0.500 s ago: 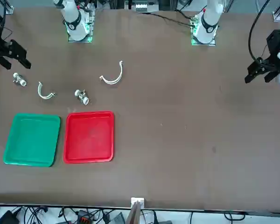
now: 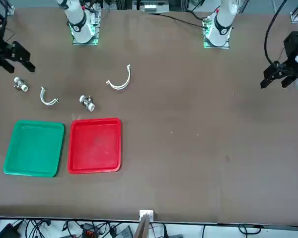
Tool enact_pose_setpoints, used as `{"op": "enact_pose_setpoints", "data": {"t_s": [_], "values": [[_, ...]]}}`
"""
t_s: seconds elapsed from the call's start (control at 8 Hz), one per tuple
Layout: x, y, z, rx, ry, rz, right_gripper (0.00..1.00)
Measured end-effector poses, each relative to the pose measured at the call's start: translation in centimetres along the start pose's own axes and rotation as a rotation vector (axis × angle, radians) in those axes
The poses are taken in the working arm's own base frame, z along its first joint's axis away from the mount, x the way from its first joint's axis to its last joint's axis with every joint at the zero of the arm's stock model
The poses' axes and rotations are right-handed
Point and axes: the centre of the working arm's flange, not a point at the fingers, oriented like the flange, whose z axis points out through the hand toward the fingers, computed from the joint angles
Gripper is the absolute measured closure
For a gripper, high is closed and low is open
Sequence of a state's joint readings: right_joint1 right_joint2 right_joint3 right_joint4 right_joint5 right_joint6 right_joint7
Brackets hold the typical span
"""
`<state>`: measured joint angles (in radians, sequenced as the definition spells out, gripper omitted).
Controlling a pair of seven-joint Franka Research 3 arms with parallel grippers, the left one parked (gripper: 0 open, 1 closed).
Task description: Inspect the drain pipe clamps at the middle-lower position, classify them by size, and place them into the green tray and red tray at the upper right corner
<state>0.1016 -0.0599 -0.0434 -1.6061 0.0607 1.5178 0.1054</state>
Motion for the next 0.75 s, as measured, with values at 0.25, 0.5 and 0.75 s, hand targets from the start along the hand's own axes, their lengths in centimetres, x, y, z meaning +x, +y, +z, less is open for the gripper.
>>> {"op": "enact_pose_setpoints", "data": {"t_s": [0.25,0.5,0.75], "values": [[-0.1,-8.8,5.3,-0.01,-0.057,0.104,0.0],[-2.3,-16.5,12.3,-0.003,-0.081,0.25,0.0],[-5.4,-20.4,19.2,-0.02,-0.108,0.367,0.0]]}}
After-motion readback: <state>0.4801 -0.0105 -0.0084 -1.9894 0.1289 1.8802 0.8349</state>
